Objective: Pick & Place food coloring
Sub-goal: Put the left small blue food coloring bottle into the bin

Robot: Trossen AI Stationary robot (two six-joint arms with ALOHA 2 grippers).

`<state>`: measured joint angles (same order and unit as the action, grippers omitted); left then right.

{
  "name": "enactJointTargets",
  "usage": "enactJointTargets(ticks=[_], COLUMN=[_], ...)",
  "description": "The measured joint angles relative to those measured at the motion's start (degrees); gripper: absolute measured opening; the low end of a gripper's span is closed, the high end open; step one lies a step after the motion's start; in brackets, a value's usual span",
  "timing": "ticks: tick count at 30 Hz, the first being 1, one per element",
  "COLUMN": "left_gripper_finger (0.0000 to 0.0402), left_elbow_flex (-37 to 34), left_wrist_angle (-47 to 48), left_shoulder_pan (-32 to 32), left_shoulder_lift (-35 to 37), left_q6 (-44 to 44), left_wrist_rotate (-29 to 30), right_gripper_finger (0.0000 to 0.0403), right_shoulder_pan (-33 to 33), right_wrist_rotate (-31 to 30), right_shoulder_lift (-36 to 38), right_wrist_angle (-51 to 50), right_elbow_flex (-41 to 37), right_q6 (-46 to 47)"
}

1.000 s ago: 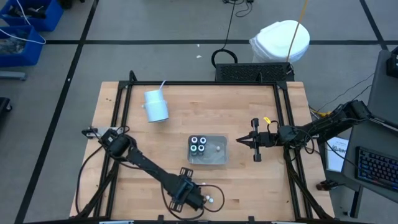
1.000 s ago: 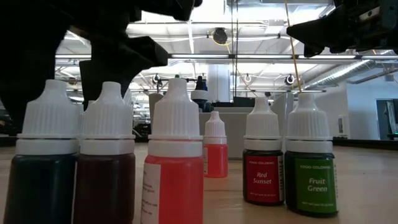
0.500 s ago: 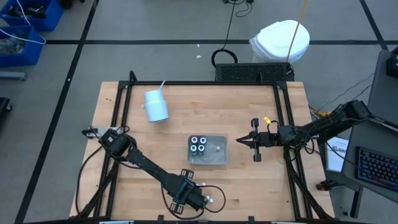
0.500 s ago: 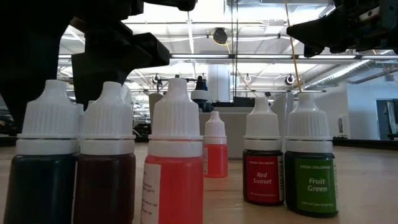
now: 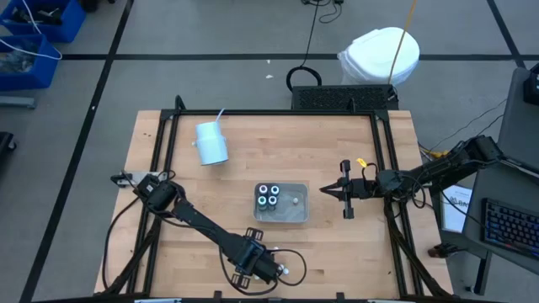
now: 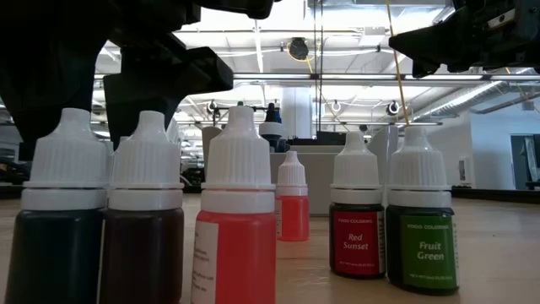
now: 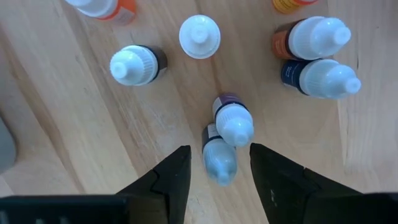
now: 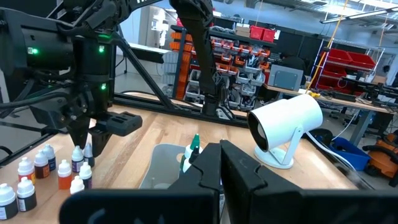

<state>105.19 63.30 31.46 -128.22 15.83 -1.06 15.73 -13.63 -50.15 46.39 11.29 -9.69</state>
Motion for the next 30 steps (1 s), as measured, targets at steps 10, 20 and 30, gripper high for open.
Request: enactJointTargets(ticks=[10, 20, 30], left_gripper_finger=[0.0086, 0.0068, 0.0075], left_elbow_flex=[0.0, 0.02, 0.03], left_wrist_angle=[-0.25, 1.89, 6.99], left_shoulder_pan=[-0.81, -0.53, -2.37], left_shoulder_lift=[0.0, 0.29, 9.76], left_q6=[2.67, 2.67, 6.07], left_wrist_rotate=[-1.31, -9.33, -5.78], right_gripper_finger=[0.0, 0.0, 0.0], right_shoulder_pan=[0.0, 0.0, 0.0], right_wrist_rotate=[0.0, 0.0, -0.02], right_shoulder_lift=[0.0, 0.0, 0.0], right_wrist_angle=[0.0, 0.0, 0.05], right_elbow_flex=[0.0, 0.0, 0.0], right_q6=[0.0, 0.0, 0.02])
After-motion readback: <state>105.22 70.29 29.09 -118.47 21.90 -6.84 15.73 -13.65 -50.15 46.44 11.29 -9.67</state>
